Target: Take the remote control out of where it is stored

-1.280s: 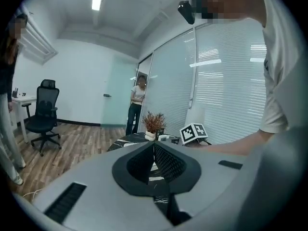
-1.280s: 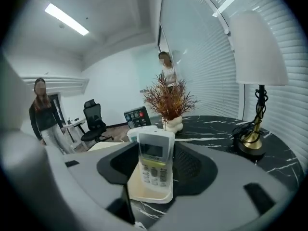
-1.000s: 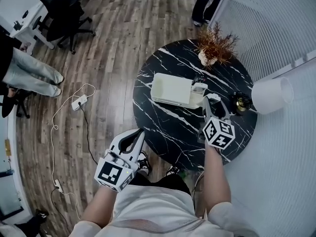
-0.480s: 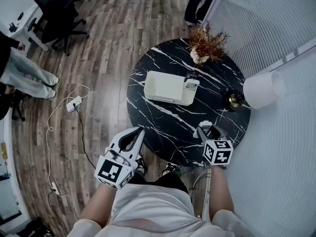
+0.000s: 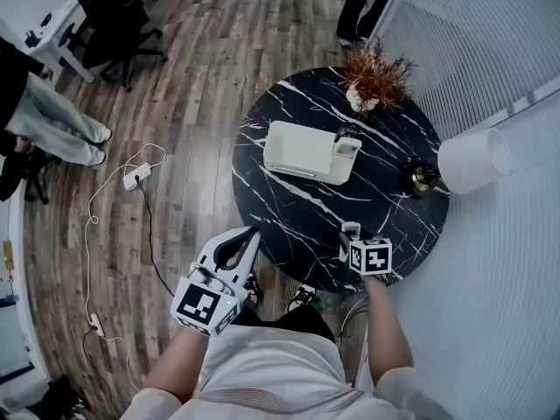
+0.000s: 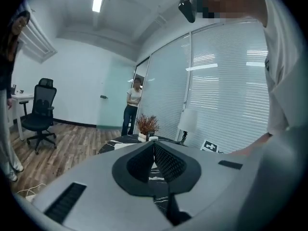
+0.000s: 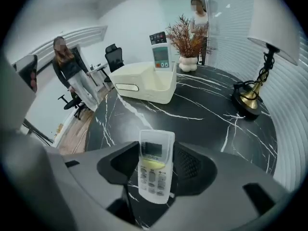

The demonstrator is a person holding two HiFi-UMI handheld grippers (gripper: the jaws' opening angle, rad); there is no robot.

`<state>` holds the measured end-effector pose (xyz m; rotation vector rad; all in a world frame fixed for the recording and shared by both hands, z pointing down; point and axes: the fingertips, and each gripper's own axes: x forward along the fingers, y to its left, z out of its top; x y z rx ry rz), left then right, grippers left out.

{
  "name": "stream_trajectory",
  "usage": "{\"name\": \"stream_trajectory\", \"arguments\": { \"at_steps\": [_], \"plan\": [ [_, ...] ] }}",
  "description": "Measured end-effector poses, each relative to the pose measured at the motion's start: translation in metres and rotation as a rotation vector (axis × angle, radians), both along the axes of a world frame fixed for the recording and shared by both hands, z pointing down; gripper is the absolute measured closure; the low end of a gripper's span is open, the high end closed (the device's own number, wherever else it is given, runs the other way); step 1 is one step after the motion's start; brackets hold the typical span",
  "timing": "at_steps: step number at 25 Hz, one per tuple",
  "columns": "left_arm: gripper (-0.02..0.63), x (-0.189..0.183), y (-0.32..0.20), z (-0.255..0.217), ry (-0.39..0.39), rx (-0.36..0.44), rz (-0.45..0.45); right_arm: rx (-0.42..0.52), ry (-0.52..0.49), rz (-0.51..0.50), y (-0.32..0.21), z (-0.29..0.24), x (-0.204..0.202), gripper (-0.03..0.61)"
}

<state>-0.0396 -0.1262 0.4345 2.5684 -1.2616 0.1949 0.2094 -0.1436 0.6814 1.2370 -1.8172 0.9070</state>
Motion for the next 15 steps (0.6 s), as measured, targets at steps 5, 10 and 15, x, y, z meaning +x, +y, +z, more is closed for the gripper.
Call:
{"name": "stream_trajectory", "arguments": {
  "at_steps": [5, 10, 15],
  "plan": [
    [0.604, -0.008, 0.006, 0.000, -0.001, -0.002, -0.030, -0.030, 0.056, -0.052, -0.010, 0.022, -0.009, 0.348],
    [0.604, -0.014, 0.009, -0.002, -0.001, 0.002, -0.047, -0.049, 0.069, -0.079, -0.008, 0.033, -0.012, 0.347],
    [0.604, -0.014, 0.011, -0.005, -0.002, 0.008, -0.047, -0.020, 0.073, -0.080, -0.008, 0.034, -0.012, 0.346]
  ]
}}
